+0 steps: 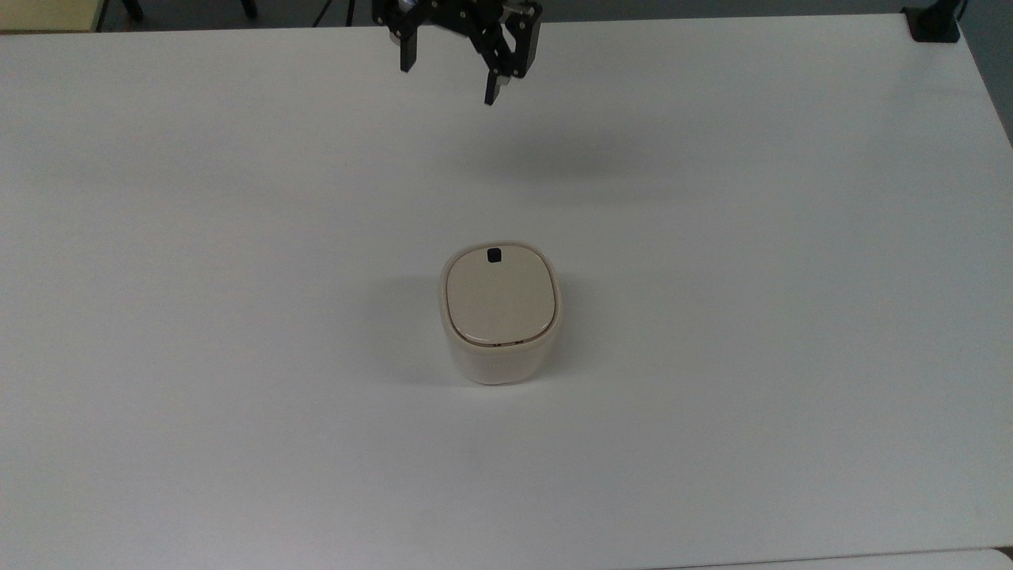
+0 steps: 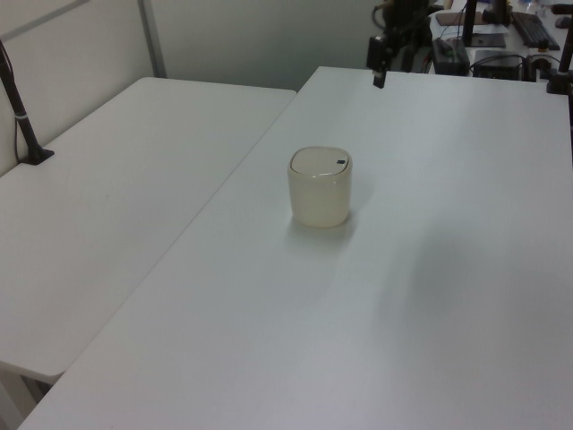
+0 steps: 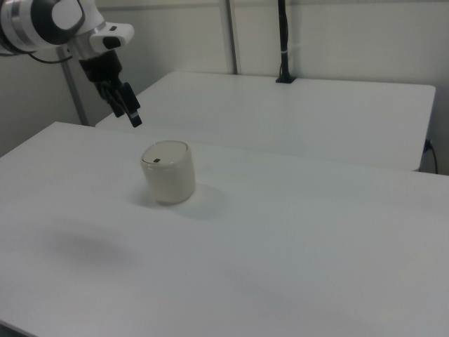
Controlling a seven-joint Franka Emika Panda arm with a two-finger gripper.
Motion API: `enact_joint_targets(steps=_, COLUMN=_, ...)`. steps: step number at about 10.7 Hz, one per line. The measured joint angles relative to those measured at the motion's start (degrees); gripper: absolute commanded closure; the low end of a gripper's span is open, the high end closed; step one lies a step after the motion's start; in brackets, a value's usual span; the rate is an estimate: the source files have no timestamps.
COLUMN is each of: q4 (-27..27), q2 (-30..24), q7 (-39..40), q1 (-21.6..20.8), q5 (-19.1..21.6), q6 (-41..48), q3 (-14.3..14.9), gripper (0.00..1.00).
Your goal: Close the trash bin
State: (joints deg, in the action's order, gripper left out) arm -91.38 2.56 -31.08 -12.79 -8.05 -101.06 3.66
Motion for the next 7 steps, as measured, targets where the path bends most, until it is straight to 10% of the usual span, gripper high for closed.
enact_joint_targets(steps=7, q4=-2.01, q2=-6.13, q7=24.92, q1=9.75, q5=8.83, q6=5.8, q3=-1.69, gripper=0.0)
